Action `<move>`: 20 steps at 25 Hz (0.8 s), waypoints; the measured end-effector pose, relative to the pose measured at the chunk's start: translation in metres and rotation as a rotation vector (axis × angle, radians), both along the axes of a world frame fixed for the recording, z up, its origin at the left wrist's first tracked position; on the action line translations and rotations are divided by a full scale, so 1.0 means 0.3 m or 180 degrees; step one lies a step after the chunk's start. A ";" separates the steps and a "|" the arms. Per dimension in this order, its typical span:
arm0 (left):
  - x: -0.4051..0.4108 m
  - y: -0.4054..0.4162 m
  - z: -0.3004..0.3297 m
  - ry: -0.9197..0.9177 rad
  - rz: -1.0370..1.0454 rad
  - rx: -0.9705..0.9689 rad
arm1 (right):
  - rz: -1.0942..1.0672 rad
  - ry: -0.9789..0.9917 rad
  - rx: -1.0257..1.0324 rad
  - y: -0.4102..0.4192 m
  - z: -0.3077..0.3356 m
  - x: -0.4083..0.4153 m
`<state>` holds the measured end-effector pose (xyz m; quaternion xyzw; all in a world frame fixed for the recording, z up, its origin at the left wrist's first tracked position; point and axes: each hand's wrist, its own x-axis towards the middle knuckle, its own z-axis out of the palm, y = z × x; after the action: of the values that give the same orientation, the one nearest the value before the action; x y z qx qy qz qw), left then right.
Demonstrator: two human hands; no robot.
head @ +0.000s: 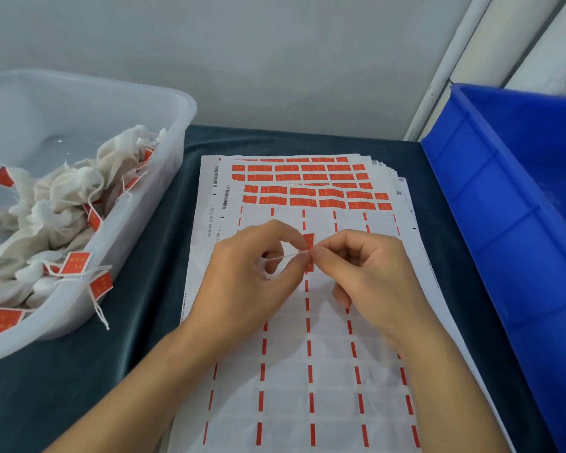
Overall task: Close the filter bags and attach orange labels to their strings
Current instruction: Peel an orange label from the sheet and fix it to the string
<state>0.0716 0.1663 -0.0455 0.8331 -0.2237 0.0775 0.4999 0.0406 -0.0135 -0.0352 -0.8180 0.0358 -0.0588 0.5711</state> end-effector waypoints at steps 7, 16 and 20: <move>0.016 0.009 -0.009 -0.0053 0.0116 0.0186 | -0.0105 -0.0124 -0.0372 -0.005 -0.007 -0.002; 0.031 0.016 -0.008 0.0690 -0.0032 -0.0219 | -0.0185 -0.0329 -0.0300 0.008 -0.013 0.007; 0.042 0.022 0.001 0.0965 -0.0200 -0.0486 | -0.0112 -0.0342 -0.0232 0.021 -0.014 0.007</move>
<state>0.0842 0.1730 -0.0451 0.7875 -0.1651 -0.0480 0.5919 0.0427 -0.0072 -0.0396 -0.8332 0.0173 -0.1140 0.5409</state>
